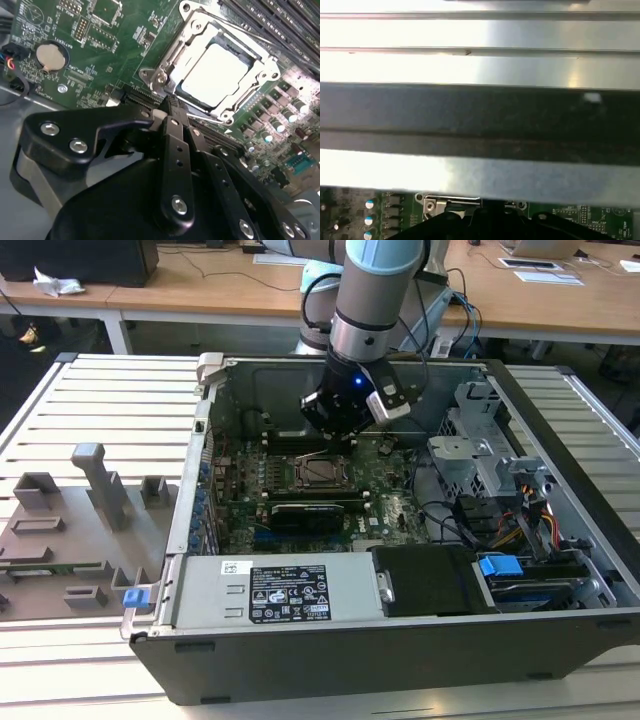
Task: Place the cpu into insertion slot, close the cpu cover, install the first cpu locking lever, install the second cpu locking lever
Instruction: 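Install the first cpu locking lever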
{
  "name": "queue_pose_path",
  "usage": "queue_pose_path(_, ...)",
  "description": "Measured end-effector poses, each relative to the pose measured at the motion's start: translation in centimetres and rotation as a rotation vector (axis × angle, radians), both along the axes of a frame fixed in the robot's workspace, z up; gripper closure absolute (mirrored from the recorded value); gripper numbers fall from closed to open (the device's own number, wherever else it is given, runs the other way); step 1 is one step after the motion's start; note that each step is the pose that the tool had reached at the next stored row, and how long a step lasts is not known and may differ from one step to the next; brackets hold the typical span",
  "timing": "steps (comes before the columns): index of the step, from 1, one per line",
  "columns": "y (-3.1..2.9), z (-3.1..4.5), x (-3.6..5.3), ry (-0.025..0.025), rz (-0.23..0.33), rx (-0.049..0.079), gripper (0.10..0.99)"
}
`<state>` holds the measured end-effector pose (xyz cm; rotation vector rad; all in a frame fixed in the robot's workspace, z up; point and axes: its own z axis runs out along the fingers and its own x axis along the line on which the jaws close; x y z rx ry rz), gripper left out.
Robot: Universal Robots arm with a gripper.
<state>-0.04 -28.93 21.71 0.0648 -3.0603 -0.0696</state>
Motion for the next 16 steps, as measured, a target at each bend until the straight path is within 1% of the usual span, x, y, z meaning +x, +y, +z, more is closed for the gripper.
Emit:
queue_pose_path(2,-0.14,-0.22,-0.01,0.0004,0.0,0.0,0.98)
queue_pose_path(7,-0.24,-0.62,-0.01,0.0029,0.0,0.0,0.98)
queue_pose_path(10,-0.25,-1.02,0.0,0.0068,0.0,0.0,0.98)
queue_pose_path(11,-0.29,-1.27,0.01,0.01,0.0,-0.001,0.98)
queue_pose_path(14,-0.56,-1.32,0.01,0.01,0.0,0.0,0.98)
queue_pose_path(16,-0.58,-1.41,0.02,0.0115,0.0,-0.001,0.98)
